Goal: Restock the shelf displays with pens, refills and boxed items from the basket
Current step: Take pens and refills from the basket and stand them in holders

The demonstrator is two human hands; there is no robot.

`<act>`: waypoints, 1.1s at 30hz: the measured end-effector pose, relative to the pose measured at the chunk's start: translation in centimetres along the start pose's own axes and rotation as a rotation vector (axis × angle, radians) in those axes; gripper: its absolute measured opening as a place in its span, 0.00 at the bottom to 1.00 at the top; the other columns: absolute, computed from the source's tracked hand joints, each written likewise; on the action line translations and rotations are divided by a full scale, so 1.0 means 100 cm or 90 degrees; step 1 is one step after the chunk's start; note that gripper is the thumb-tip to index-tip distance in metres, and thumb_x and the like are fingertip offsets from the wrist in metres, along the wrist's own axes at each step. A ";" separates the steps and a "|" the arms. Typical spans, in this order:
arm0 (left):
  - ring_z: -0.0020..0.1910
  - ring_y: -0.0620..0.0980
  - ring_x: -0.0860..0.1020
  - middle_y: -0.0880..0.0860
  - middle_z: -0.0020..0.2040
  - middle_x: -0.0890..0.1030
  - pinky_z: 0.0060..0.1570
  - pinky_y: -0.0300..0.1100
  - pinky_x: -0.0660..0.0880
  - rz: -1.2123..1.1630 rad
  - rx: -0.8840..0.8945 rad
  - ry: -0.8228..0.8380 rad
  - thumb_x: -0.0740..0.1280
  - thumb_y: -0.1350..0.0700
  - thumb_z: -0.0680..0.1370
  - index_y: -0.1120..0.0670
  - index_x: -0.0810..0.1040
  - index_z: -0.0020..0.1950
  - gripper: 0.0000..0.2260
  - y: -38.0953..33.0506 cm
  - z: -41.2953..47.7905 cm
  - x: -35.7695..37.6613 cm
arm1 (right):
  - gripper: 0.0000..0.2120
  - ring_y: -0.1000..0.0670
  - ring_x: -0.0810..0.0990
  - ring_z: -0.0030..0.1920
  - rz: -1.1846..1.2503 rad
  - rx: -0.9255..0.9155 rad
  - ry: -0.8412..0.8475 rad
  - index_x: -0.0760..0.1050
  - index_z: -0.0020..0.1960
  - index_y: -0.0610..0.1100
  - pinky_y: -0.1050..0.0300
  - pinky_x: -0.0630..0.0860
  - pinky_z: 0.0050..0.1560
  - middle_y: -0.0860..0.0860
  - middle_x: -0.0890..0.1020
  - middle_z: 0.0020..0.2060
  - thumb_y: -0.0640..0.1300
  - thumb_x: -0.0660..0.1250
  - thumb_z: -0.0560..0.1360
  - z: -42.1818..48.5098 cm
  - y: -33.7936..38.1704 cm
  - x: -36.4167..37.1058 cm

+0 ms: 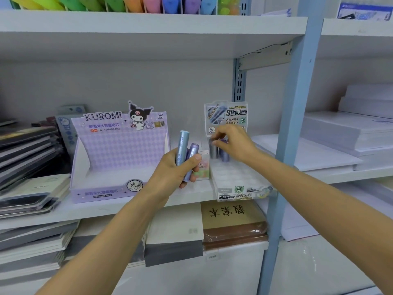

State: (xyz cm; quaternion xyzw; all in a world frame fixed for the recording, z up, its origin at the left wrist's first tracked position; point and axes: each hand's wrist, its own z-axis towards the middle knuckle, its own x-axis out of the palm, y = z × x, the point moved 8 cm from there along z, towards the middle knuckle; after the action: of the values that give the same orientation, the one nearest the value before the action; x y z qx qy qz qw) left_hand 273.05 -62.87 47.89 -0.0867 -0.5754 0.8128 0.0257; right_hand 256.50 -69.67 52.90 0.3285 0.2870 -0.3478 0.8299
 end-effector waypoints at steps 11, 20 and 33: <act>0.30 0.45 0.76 0.48 0.33 0.78 0.26 0.36 0.69 0.084 0.028 0.068 0.67 0.52 0.79 0.58 0.75 0.50 0.09 -0.011 -0.007 0.025 | 0.10 0.52 0.80 0.57 0.407 -0.062 0.117 0.78 0.58 0.56 0.56 0.77 0.59 0.55 0.82 0.54 0.51 0.67 0.77 -0.026 0.057 -0.019; 0.26 0.44 0.74 0.51 0.33 0.78 0.19 0.34 0.65 -0.223 -0.153 0.024 0.71 0.55 0.74 0.56 0.76 0.45 0.07 -0.002 -0.013 0.033 | 0.03 0.50 0.84 0.37 0.639 0.031 0.002 0.78 0.47 0.37 0.61 0.80 0.42 0.44 0.83 0.39 0.34 0.70 0.73 -0.038 0.038 -0.053; 0.32 0.44 0.77 0.51 0.35 0.81 0.29 0.36 0.72 -0.146 0.004 -0.160 0.71 0.51 0.76 0.55 0.79 0.50 0.09 -0.019 -0.018 0.031 | 0.11 0.53 0.83 0.41 0.464 0.044 0.096 0.79 0.51 0.38 0.54 0.80 0.45 0.50 0.84 0.40 0.46 0.70 0.75 -0.072 0.042 -0.040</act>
State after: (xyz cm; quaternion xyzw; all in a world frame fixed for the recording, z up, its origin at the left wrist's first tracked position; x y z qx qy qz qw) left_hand 270.20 -60.16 48.73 0.0818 -0.5776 0.8109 0.0461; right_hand 255.61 -60.50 52.71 0.4615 0.1996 -0.0139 0.8643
